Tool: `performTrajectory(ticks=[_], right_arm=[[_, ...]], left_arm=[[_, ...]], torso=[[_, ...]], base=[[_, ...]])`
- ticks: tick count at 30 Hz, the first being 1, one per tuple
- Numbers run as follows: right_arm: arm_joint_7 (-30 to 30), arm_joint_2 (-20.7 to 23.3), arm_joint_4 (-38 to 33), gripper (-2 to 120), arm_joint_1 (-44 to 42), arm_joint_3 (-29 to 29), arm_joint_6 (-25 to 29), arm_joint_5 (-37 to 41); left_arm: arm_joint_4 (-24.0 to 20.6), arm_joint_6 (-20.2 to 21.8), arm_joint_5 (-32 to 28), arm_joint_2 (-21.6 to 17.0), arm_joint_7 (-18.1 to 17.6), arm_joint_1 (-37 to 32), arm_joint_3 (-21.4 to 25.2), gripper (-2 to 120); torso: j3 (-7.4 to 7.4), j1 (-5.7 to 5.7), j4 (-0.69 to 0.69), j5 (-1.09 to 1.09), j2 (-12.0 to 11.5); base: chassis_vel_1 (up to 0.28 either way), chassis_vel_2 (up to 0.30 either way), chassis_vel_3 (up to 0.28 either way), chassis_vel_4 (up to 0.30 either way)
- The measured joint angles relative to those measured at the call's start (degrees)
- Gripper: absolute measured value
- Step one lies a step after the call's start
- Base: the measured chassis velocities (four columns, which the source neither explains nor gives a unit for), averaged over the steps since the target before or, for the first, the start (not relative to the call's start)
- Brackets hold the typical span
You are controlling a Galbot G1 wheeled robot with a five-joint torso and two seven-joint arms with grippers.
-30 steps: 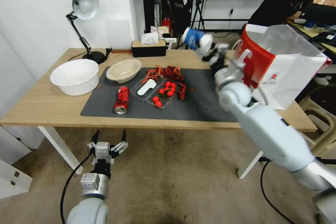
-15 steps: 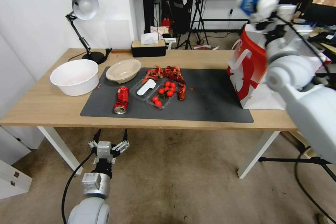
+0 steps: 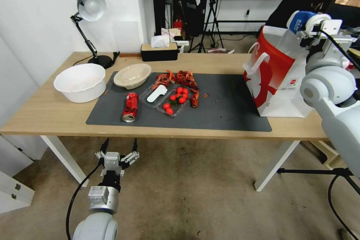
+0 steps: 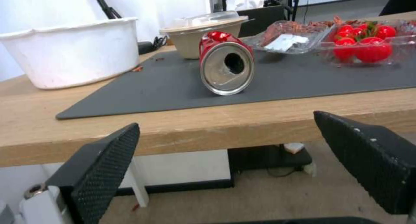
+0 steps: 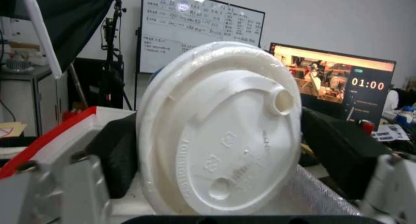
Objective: Pick up the trash from the table and place it into the takeout bag.
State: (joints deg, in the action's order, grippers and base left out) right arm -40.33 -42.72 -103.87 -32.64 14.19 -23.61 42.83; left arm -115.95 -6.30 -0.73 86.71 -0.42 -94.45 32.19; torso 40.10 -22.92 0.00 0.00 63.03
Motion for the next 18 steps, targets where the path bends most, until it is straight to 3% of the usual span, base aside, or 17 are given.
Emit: performTrajectory(ticks=[3,11,18], right_arm=[[0.0,0.0,-0.4,97,-0.6,0.5,0.0,0.0],[0.5,0.5,-1.5,100,-1.3,1.8,0.6,1.0],[10.6,1.6,-4.2,100,-2.2,3.3,14.8,10.0]], left_arm=[[-0.3,-0.1,0.1,0.0,0.0,-0.3,0.1,100],[-0.7,-0.2,0.5,0.3,0.0,-0.7,0.0,100],[-0.8,-0.5,1.0,0.5,0.0,-1.0,-0.4,100]], torso=[[0.0,0.0,0.0,0.0,0.0],[0.0,0.0,-0.01,0.0,0.0],[0.0,0.0,0.0,-0.01,0.0]], base=[[0.0,0.0,0.0,0.0],[0.0,0.0,0.0,0.0],[0.0,0.0,0.0,0.0]])
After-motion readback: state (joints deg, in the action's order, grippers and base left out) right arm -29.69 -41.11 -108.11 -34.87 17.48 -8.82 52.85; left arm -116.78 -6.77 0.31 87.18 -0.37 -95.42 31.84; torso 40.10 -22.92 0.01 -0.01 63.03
